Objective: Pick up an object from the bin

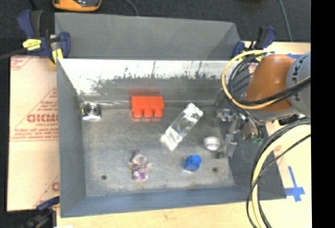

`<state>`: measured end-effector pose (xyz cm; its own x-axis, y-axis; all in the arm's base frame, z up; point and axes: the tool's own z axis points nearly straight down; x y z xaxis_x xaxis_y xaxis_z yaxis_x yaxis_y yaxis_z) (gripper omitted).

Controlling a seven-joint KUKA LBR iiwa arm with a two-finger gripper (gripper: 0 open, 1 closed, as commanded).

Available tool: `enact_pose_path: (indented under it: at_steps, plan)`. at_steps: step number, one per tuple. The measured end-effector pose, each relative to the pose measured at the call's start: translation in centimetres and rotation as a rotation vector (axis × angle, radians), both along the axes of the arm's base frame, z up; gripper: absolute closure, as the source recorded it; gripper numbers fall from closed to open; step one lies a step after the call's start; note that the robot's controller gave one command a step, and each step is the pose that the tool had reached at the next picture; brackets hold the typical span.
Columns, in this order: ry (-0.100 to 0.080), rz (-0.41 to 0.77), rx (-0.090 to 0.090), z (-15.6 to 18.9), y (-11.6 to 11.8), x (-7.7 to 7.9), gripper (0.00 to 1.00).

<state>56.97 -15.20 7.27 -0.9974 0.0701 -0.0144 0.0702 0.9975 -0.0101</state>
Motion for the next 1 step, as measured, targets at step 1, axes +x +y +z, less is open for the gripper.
enact_pose_path:
  at_steps: [1]
  plan:
    - [0.0, 0.001, -0.001, 0.0, -0.03, -0.01, 1.0]
